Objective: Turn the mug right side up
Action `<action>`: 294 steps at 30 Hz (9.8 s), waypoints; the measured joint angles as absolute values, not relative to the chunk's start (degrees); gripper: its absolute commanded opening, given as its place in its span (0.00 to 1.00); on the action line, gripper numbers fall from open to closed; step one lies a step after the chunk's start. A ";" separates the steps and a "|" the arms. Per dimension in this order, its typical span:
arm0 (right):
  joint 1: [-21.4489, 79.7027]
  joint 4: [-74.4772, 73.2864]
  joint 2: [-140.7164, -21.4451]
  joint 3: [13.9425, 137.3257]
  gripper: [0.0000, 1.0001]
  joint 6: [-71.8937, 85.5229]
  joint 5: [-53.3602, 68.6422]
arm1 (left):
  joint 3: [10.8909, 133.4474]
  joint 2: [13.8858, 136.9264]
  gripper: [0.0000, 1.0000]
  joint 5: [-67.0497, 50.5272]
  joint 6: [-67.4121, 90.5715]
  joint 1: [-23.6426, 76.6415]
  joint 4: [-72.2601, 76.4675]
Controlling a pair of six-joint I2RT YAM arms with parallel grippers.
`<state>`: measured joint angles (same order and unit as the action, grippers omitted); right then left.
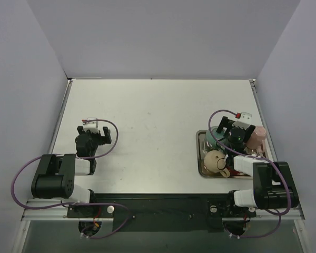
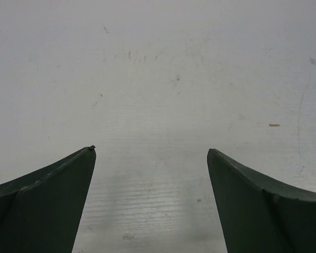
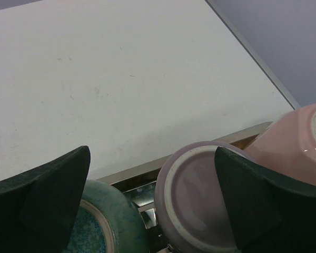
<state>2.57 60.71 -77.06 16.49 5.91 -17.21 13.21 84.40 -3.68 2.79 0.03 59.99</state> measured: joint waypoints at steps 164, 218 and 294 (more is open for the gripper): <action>32.69 -15.31 -50.89 54.46 0.82 -4.34 -4.73 | 68.71 78.67 0.00 -13.63 -12.27 18.87 -40.97; 14.39 -18.79 -78.24 47.13 0.00 -0.56 -4.10 | 76.58 73.58 0.83 -39.40 -23.90 4.10 -47.70; 7.20 -29.45 -58.17 49.60 0.71 10.15 -18.98 | 84.34 106.56 0.00 -4.86 -20.34 21.76 -55.18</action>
